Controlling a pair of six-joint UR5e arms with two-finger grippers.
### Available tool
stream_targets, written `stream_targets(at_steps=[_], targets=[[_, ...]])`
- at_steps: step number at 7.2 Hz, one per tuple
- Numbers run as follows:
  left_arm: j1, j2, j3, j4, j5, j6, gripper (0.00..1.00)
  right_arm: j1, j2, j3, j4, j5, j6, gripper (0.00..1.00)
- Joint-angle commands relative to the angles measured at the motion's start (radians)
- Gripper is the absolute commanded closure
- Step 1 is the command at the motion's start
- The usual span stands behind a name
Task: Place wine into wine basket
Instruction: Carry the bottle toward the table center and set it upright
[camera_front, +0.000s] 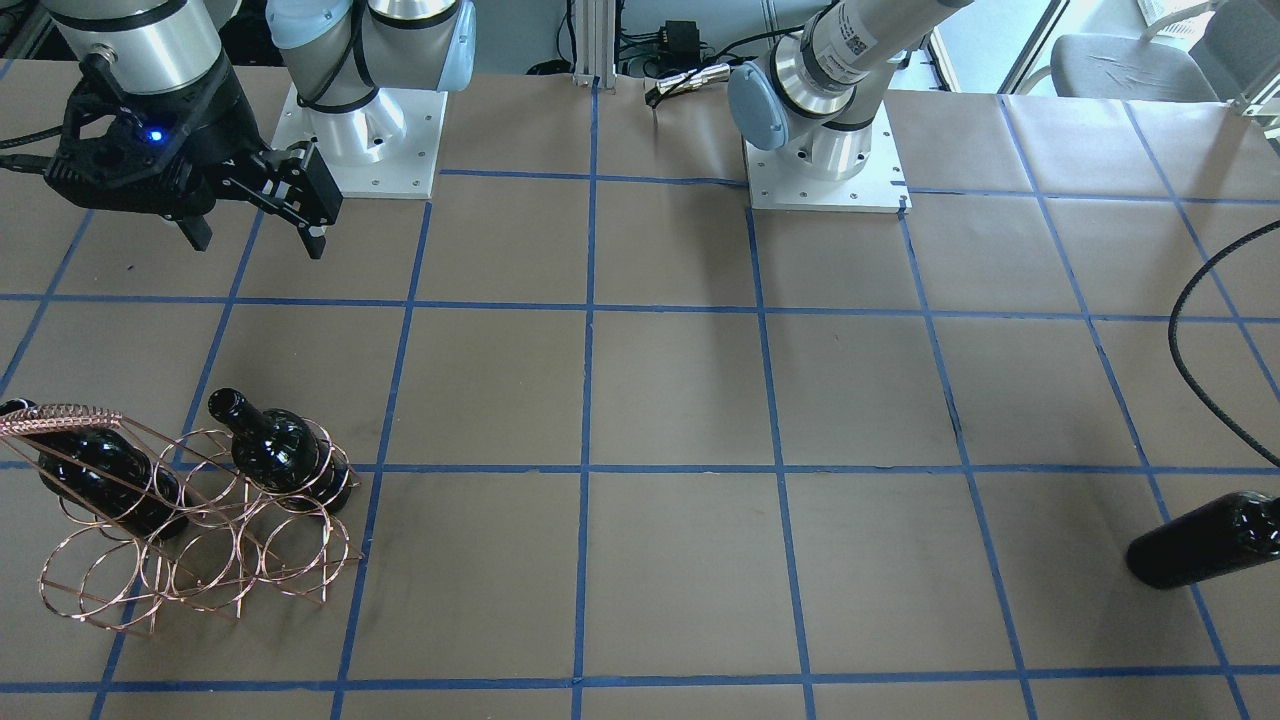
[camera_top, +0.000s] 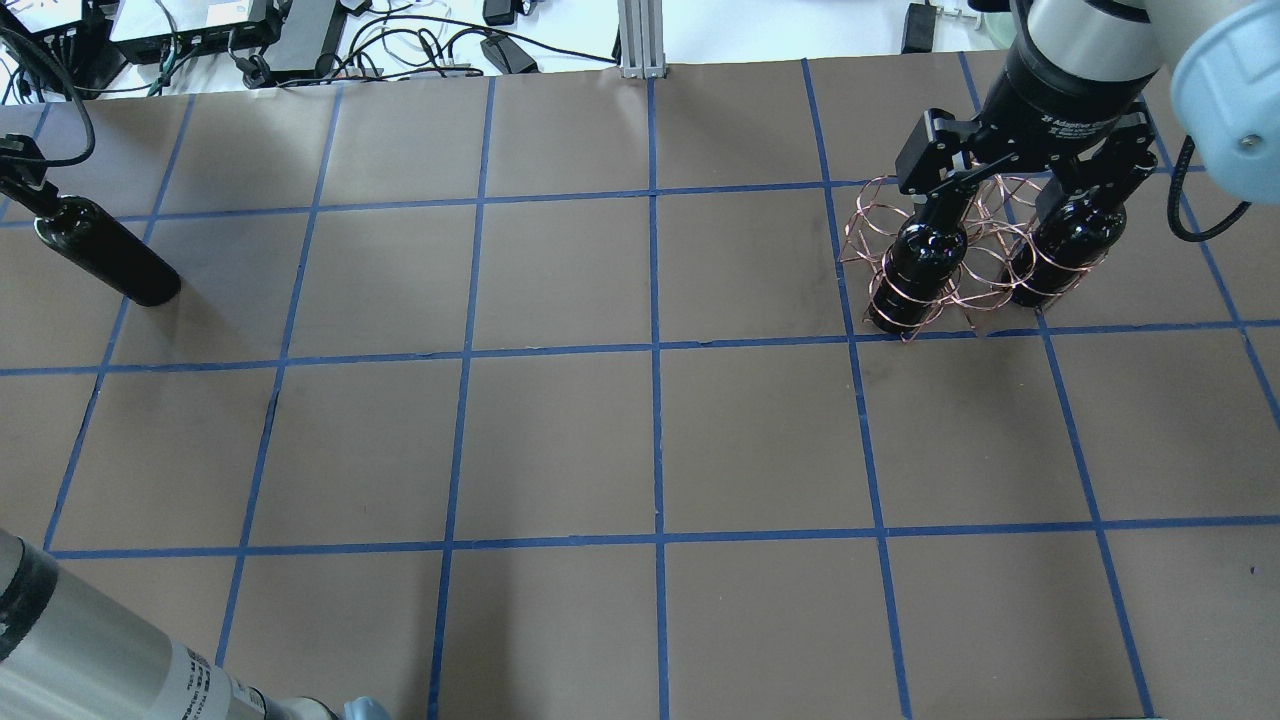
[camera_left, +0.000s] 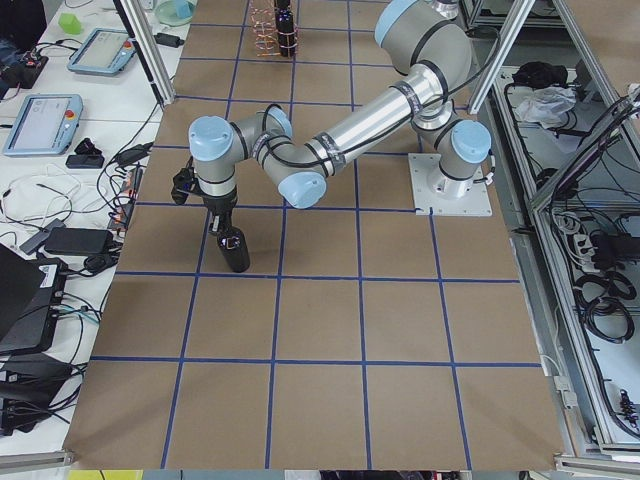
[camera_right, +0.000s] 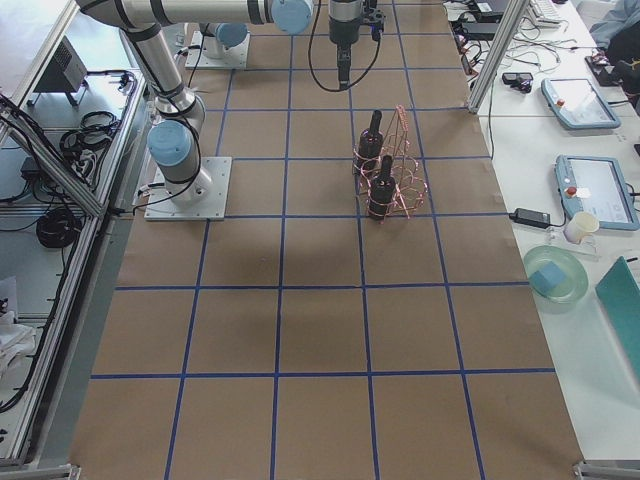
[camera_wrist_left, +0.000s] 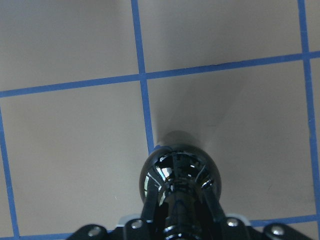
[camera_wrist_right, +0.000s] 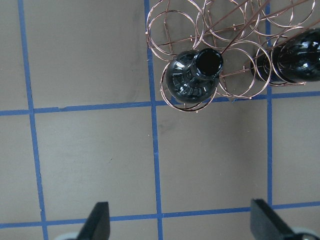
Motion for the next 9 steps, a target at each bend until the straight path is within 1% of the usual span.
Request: stream_targets(at_steps=[1,2,3,5,6,9], targets=[[-0.003,0.019,0.0,-0.02,-0.003,0.007,1.0,0.0,0.0,0.0,-0.001,0.0,0.0,0.01],[-0.023,0.048,-0.003,-0.048,0.002,-0.011,1.0,0.0,0.0,0.0,-0.004,0.001,0.0,0.01],[-0.064,0.078,-0.014,-0.051,0.005,-0.072,1.0,0.0,-0.002,0.0,-0.005,0.0,0.0,0.01],[-0.193,0.129,-0.067,-0.051,-0.001,-0.253,1.0,0.0,0.0,0.0,-0.007,0.001,0.0,0.01],[-0.259,0.157,-0.103,-0.053,-0.001,-0.324,1.0,0.0,0.0,0.0,-0.007,0.001,0.0,0.01],[-0.447,0.278,-0.273,-0.04,-0.001,-0.551,1.0,0.0,0.0,0.0,-0.01,0.001,0.0,0.01]])
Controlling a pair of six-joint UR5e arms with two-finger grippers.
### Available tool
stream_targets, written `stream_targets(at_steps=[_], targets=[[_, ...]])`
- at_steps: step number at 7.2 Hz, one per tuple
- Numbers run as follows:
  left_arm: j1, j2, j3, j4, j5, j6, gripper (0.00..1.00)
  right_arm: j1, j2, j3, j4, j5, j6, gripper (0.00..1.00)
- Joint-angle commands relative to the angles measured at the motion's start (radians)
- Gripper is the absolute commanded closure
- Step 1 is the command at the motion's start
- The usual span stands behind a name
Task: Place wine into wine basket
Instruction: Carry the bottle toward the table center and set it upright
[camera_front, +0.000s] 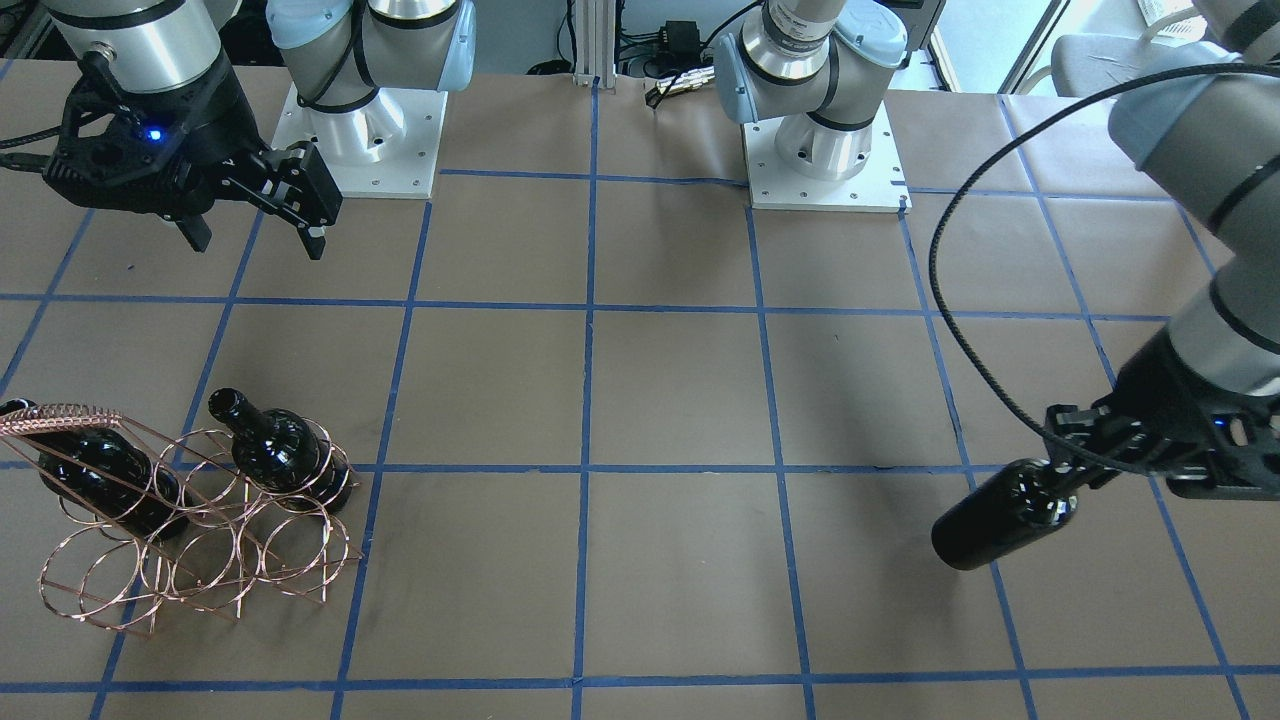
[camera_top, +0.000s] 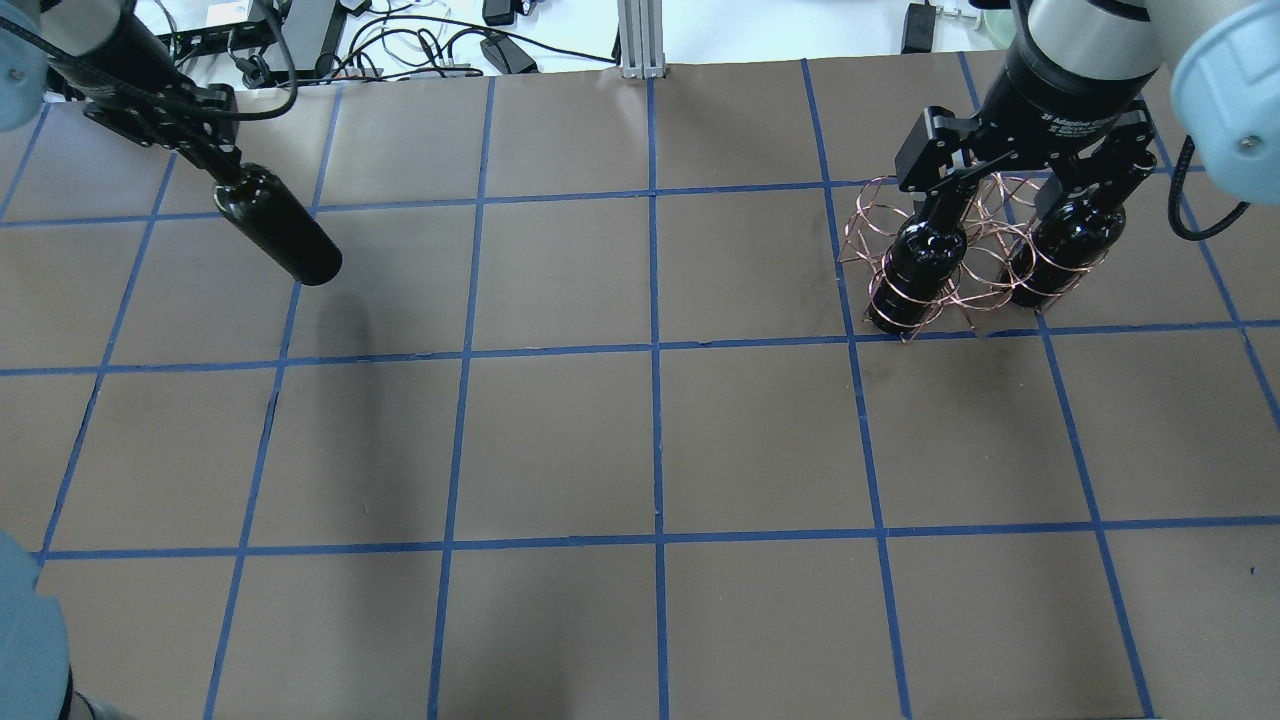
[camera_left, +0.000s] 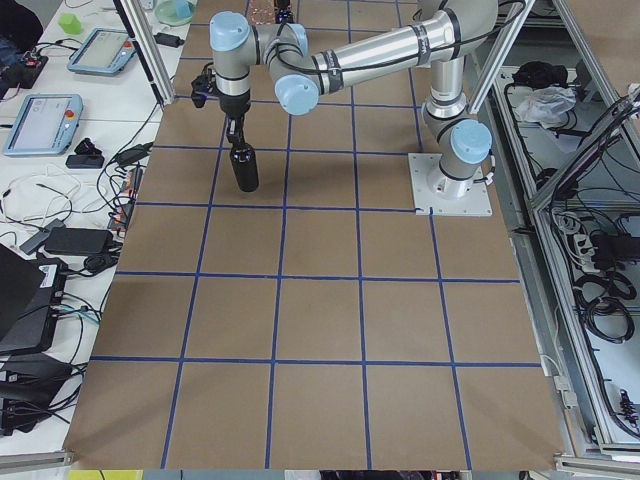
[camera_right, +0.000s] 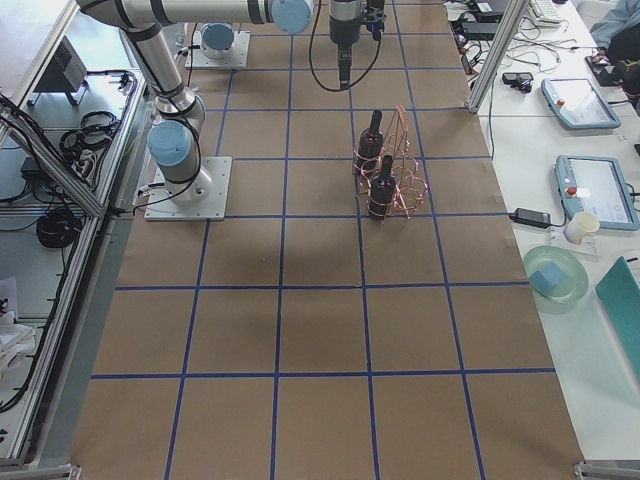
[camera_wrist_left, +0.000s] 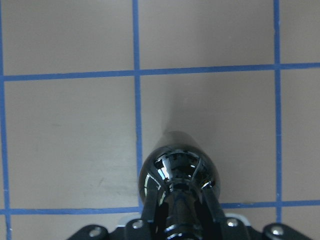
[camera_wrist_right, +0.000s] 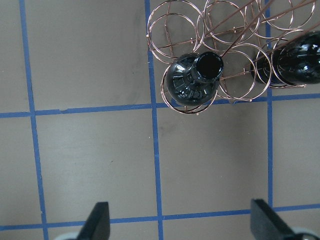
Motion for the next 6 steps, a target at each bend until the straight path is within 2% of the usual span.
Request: stream_targets(at_steps=[1,4,6], targets=[[-0.136,0.087,-0.112,-0.008,0.002,-0.135,1.0,0.0,0.0,0.0,-0.001,0.0,0.0,0.01],[-0.21,0.191,-0.256,-0.01,-0.002,-0.183,1.0,0.0,0.002,0.002,0.0,0.0,0.0,0.01],[-0.302,0.219,-0.307,-0.013,0.008,-0.284,1.0,0.0,0.002,0.002,0.0,-0.002,0.0,0.01]])
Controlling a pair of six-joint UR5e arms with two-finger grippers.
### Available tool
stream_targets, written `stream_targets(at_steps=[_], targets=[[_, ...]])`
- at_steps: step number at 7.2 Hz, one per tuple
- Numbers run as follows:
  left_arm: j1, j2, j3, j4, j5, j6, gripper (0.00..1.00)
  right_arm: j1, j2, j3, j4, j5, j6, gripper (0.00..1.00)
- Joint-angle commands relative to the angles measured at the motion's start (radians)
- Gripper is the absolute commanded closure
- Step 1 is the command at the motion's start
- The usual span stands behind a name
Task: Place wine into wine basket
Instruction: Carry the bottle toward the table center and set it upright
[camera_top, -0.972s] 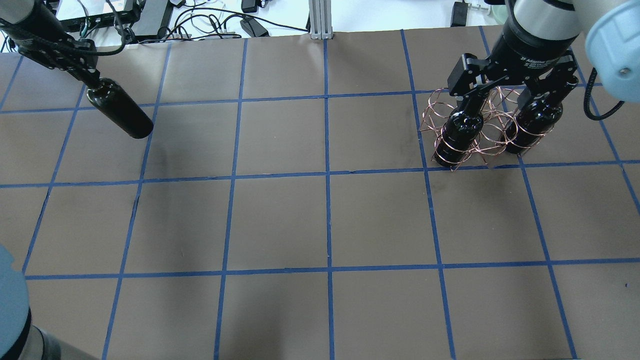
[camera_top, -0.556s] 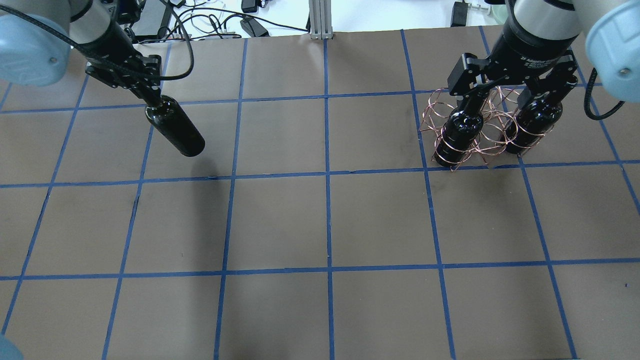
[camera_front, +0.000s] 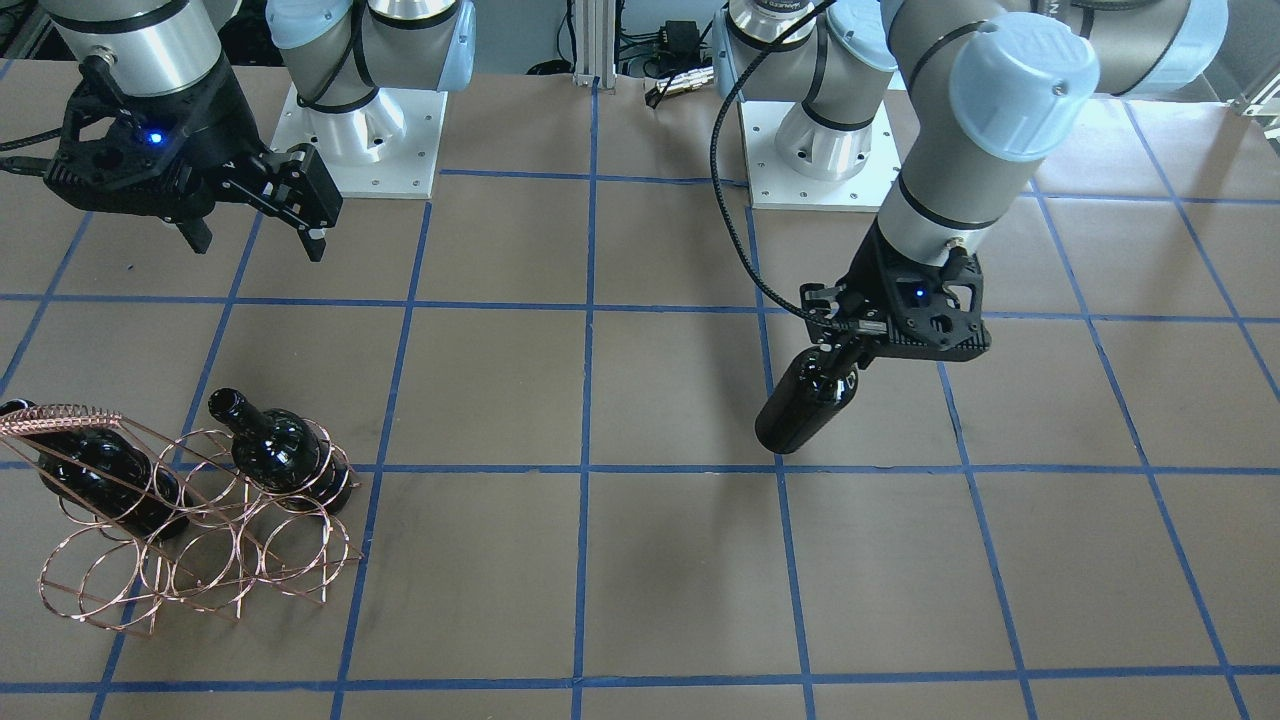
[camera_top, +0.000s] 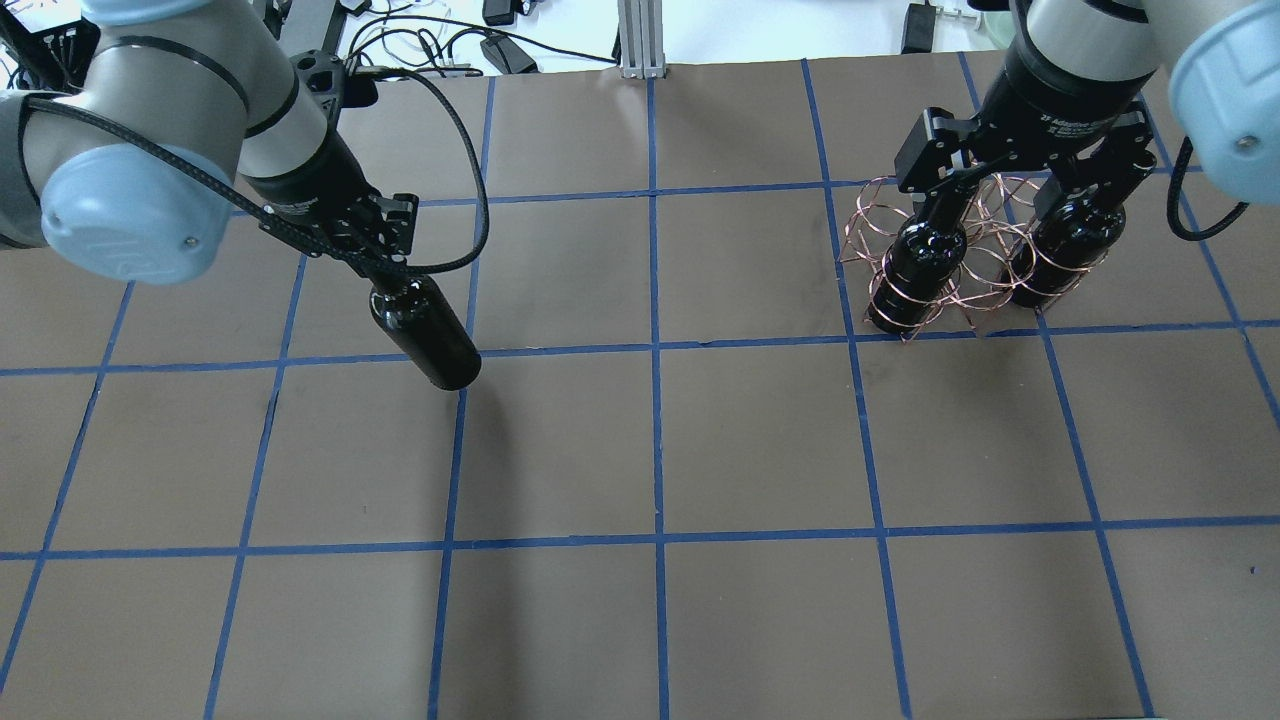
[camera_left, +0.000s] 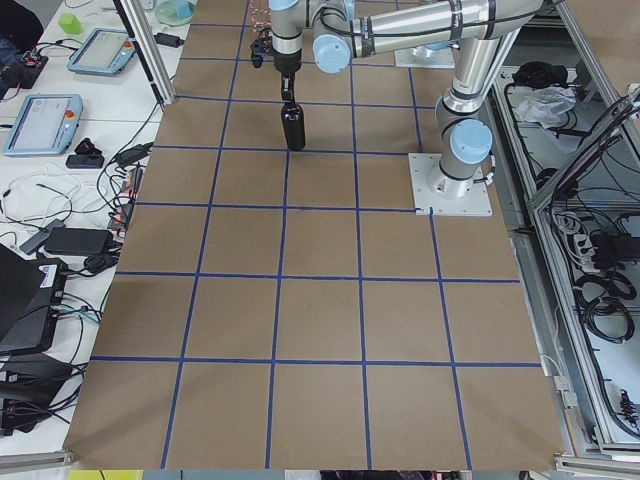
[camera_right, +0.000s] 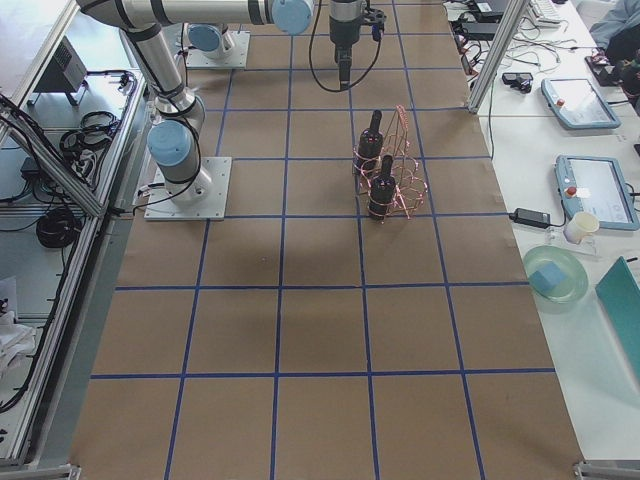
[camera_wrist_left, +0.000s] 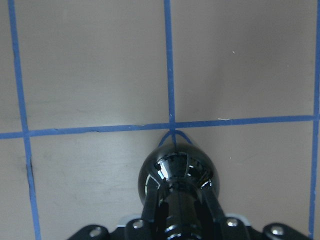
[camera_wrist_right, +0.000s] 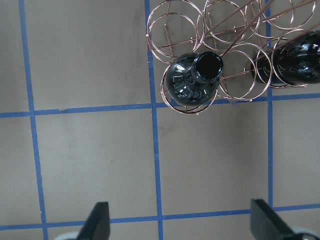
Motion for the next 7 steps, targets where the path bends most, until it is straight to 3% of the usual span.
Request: stream_targets(at_steps=[1,7], targets=[[-0.081,0.019,-0.06,-0.001,0.01,-0.077,1.0,0.0,0.0,0.005,0.0,0.0,0.0,0.01],[-0.08,0.028,-0.068,-0.023,0.03,-0.067,1.0,0.0,0.0,0.006,-0.002,0.0,0.0,0.01]])
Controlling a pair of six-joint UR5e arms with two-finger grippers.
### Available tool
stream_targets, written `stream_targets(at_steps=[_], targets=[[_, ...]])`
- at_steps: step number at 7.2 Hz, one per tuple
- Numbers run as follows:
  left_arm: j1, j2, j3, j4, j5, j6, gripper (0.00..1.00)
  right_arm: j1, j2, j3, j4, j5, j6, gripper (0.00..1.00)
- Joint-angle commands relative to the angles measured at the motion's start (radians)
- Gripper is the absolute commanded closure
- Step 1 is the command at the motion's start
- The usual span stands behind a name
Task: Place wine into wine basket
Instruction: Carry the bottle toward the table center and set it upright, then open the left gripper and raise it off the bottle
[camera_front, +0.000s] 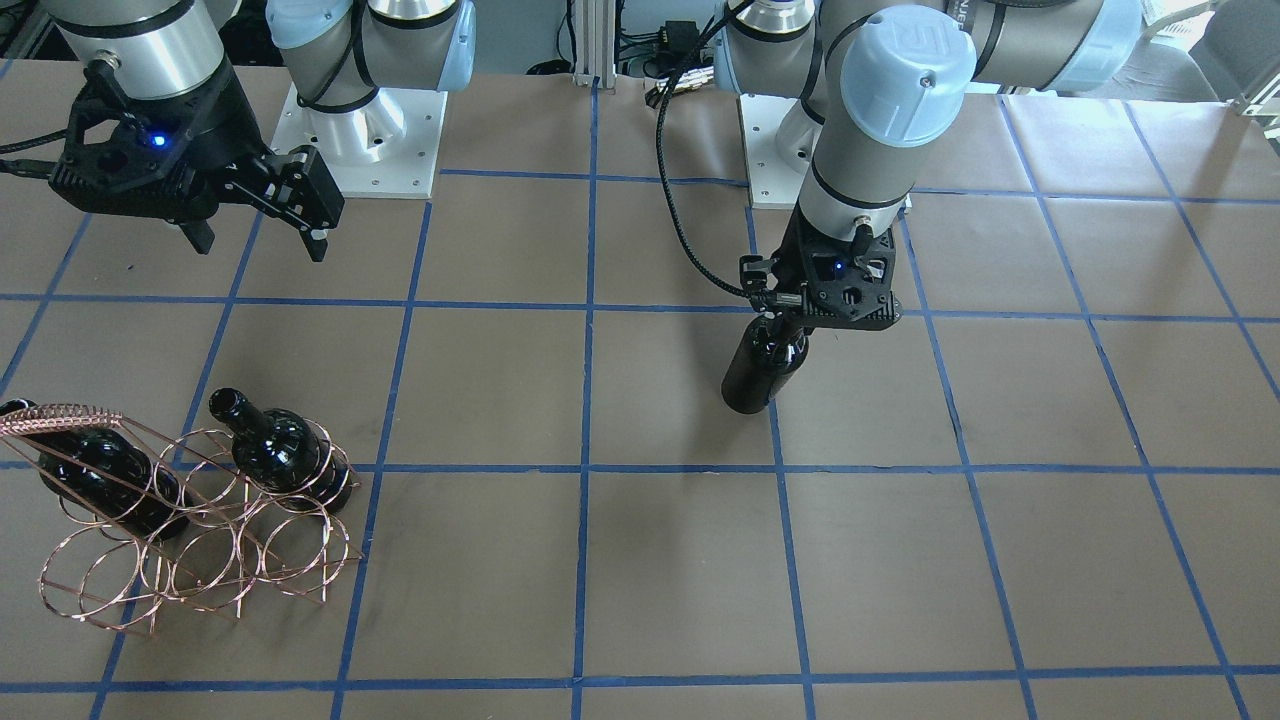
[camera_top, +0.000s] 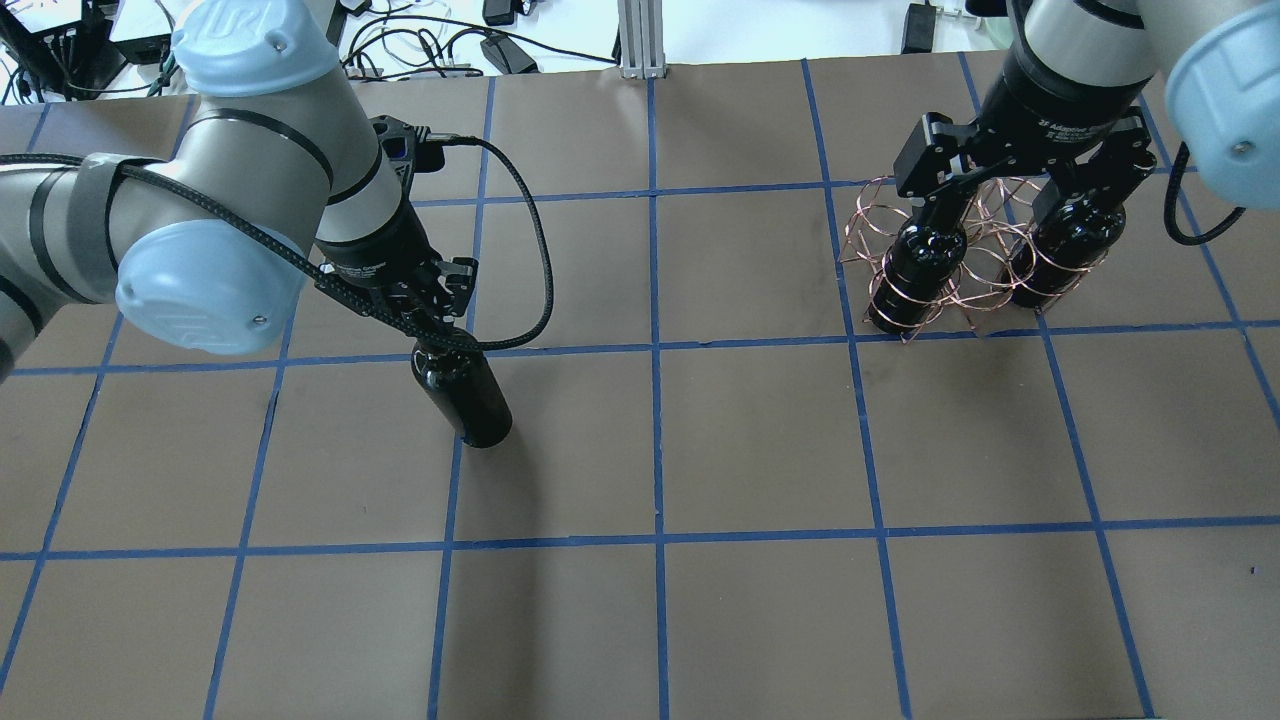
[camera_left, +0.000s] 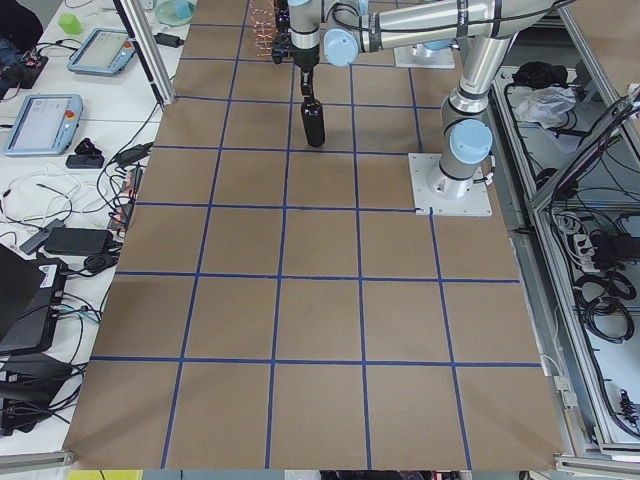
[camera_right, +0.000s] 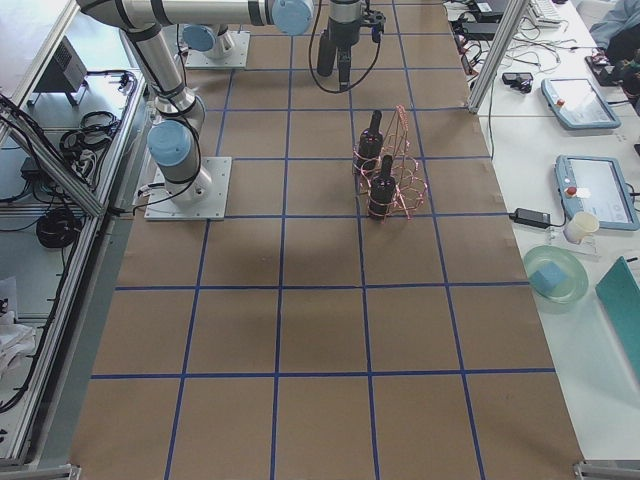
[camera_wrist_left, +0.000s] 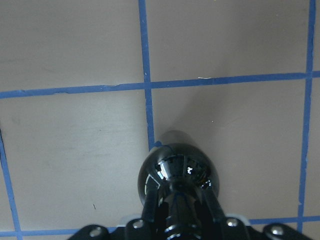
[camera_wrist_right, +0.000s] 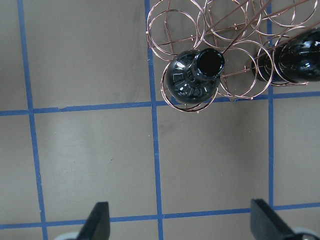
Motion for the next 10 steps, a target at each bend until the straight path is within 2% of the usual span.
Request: stream_targets(at_steps=[1,3,4,5,6,7,9,10], targets=[[0.0,-0.002,-0.008,-0.002,0.0,-0.004,1.0,0.0,0.0,0.0,-0.001,0.0,-0.002,0.01],[-0.003,-0.005,-0.012,-0.002,-0.003,-0.006,1.0,0.0,0.0,0.0,-0.001,0.0,0.0,0.01],[-0.003,-0.005,-0.012,-0.002,-0.006,-0.003,0.58,0.0,0.0,0.0,-0.001,0.0,0.0,0.01],[-0.003,-0.007,-0.011,0.0,-0.014,-0.009,0.39,0.0,0.0,0.0,-0.001,0.0,0.0,0.01],[-0.001,-0.01,0.0,-0.002,-0.014,-0.012,0.13,0.0,0.0,0.0,-0.001,0.0,-0.002,0.01],[0.011,0.004,0.021,-0.037,-0.012,-0.012,0.0,0.0,0.0,0.0,-0.003,0.0,0.0,0.01],[0.067,0.001,0.194,-0.167,0.0,-0.051,0.0,0.002,-0.008,0.003,-0.004,-0.004,0.002,0.01],[0.115,0.001,0.258,-0.193,0.004,-0.052,0.0,0.008,-0.011,0.005,-0.004,0.0,0.012,0.01]])
